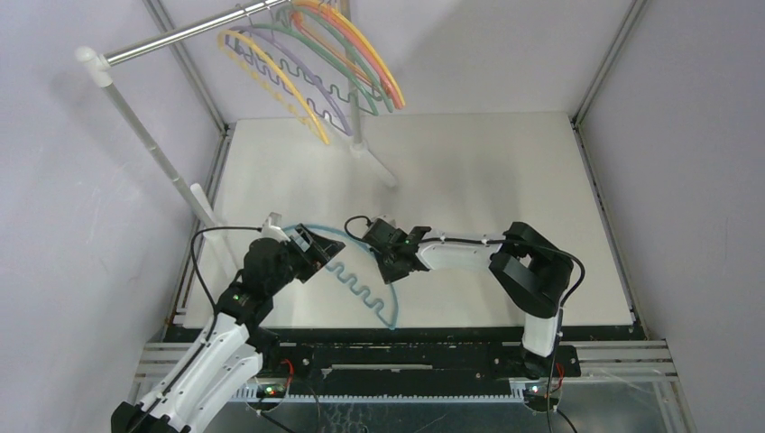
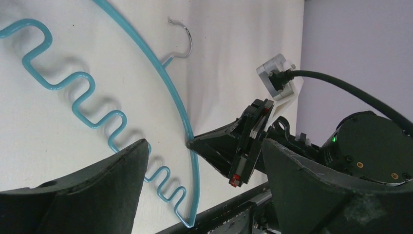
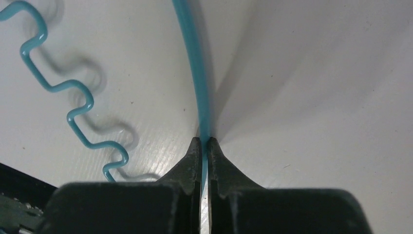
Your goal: Organize the hangers
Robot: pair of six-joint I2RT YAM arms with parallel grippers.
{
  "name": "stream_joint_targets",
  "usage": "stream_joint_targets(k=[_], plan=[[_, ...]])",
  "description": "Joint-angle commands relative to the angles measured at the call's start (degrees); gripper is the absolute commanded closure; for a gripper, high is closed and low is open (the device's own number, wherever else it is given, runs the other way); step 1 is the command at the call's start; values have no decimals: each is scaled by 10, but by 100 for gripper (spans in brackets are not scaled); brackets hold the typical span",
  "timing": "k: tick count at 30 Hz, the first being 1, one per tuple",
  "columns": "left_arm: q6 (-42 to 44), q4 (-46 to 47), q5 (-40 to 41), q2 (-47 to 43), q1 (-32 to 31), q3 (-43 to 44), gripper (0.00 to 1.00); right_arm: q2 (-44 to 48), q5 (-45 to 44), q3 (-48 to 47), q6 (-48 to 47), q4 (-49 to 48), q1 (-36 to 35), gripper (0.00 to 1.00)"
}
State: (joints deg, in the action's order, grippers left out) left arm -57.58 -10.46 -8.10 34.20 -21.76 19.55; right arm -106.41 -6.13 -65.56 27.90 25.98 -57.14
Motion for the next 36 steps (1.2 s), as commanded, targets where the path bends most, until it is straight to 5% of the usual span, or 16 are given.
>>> stream_joint_targets(k=[1, 17, 36], plan=[[4, -4, 0, -8, -2, -3, 10, -87, -28, 36, 8, 32, 0, 100], [-3, 52, -9, 16, -2, -4, 10, 61, -110, -79, -66, 78, 23, 100], [-19, 173, -13, 117, -2, -24, 10, 160, 18, -134, -64, 52, 38, 100]])
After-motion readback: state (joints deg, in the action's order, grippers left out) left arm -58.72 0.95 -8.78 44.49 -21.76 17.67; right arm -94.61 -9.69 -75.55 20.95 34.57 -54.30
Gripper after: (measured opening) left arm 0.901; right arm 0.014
